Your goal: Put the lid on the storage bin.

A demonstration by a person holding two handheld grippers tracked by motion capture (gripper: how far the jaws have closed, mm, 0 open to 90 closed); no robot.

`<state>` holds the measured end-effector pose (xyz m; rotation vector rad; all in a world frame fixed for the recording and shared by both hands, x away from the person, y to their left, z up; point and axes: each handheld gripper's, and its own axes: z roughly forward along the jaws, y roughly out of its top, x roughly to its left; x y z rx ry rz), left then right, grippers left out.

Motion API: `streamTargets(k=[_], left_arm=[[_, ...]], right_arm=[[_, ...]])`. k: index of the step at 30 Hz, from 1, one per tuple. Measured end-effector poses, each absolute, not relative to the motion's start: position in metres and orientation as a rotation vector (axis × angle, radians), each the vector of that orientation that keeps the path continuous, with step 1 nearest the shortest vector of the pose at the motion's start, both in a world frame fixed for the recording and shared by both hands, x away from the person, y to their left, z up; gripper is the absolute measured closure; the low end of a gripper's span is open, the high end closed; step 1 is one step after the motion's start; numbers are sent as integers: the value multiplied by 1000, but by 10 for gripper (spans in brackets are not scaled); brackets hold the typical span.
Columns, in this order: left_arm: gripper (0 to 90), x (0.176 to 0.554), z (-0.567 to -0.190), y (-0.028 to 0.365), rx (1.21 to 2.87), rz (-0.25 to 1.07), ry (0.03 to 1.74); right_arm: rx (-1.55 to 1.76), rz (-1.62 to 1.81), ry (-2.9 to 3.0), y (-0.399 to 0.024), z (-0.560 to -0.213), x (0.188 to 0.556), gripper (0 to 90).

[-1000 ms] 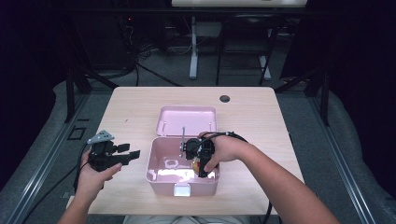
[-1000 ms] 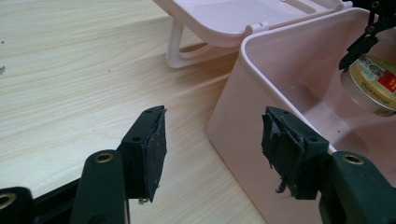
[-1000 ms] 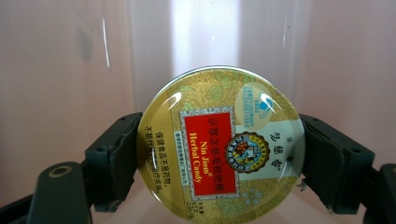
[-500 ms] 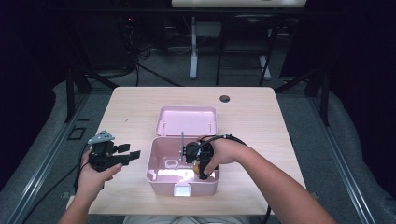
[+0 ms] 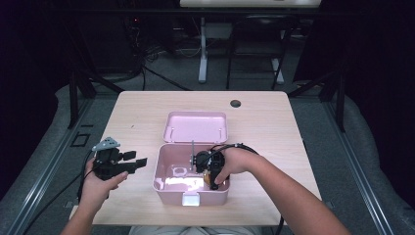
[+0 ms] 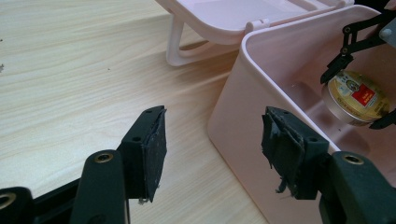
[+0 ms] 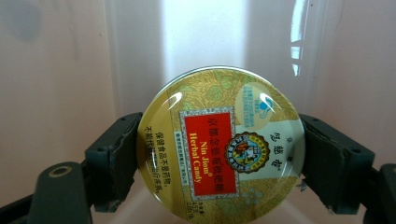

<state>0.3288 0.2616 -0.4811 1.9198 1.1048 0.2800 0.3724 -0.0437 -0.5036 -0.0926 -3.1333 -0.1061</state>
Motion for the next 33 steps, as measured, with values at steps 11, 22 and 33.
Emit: streamTargets(k=[11,22,33], left_arm=[[402,329,-482,262,1921,279,1106],[402,329,-482,262,1922,279,1106],[402,329,-481,262,1918,280,1106]], right_arm=[[-109,-102,-3131,-43,-508,372,198],[-75,-94,-3160,-42,-513,374,197],[-124,-106,-3165,-41,-512,375,188]])
